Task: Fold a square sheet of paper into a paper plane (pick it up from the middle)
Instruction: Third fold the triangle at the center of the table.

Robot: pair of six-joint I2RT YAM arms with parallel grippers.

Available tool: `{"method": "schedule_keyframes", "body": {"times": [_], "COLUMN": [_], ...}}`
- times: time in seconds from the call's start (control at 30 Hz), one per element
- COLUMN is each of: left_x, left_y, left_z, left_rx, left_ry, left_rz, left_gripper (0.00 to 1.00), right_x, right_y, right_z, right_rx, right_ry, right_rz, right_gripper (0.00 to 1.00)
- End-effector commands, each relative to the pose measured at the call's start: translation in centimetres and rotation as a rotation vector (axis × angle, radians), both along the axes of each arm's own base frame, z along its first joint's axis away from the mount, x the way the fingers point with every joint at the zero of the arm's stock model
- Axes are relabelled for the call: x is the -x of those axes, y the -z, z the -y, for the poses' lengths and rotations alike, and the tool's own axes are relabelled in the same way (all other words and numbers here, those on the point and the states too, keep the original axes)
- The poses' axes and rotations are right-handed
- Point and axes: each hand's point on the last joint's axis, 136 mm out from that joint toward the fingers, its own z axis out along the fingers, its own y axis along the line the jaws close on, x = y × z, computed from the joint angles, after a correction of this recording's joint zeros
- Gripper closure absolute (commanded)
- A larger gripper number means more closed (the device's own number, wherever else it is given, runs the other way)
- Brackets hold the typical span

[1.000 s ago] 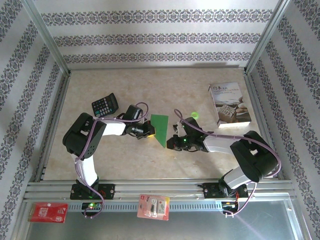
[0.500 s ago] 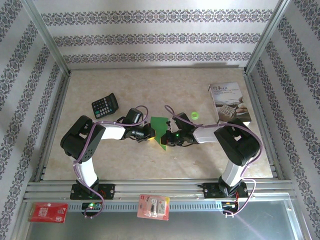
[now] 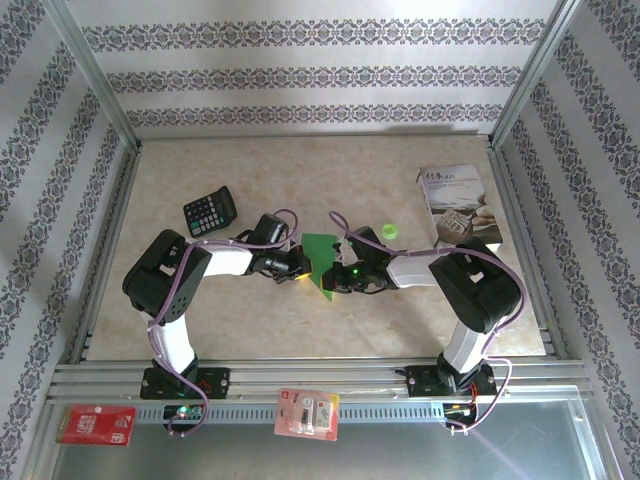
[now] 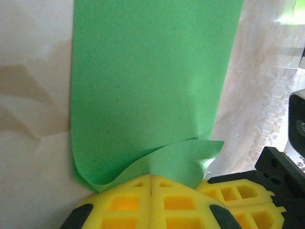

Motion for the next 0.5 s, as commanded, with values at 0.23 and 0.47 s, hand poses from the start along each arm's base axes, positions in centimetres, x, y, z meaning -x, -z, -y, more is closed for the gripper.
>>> {"method": "schedule_keyframes", "body": {"times": [0.23,0.47], "left_x": [-0.3,-1.3], "left_y": [2.0,1.9], "left_z": [-1.5,-2.2], "left_rx": [-0.07,-0.087], "left_ry": [-0.004,-0.016], "left_rz": [-0.047,-0.042], "left_gripper": [0.95,0.93], "right_x": [6.6,6.8], "right_y": [6.4,6.3], "right_z": [6.7,7.1], "right_rx": [0.335,0.348], "right_ry": [-0.004,-0.005], "right_rz": [-0.238,-0.24], "right_gripper": [1.0,1.0]}}
